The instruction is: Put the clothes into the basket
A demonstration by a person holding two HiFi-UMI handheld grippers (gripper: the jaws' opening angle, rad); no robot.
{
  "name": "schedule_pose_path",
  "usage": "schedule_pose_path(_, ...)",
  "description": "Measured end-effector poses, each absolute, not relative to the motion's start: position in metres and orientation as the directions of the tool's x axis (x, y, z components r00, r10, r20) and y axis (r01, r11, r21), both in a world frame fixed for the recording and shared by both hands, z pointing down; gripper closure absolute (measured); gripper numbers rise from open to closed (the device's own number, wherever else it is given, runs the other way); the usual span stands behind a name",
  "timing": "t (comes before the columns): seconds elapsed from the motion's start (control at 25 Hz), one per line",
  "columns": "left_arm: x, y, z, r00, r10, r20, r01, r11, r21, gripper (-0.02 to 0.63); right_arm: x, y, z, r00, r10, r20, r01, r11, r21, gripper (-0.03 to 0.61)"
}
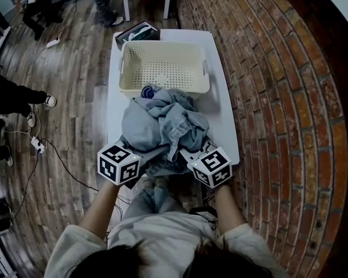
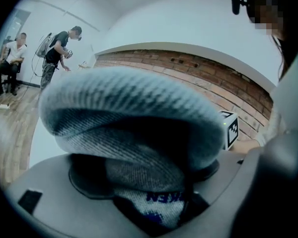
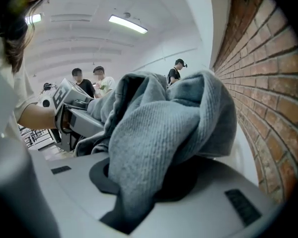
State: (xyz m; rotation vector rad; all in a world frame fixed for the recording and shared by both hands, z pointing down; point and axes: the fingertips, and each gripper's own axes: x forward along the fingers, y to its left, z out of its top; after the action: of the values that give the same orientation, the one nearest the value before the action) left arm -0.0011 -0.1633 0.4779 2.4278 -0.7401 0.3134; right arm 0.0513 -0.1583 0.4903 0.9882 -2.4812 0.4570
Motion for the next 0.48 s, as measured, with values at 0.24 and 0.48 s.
schedule_pose_path(0.24,-0.001,-0.161,0.434,0.816,-0.475,0.330,-0.576,-0.719,0.389,0.207,0.052,-0.157,0.447,-0.648,-0.616,0.447,-0.714,0.696,-0.075,0.457)
schedule_pose_path(0.48,0.000,-0.162,0.399,0.812,-0.509,0.286,-0.581,-0.745,0.327,0.207,0.052,-0.159,0.412,-0.641,-0.656,0.398,-0.718,0.696,-0.008,0.457)
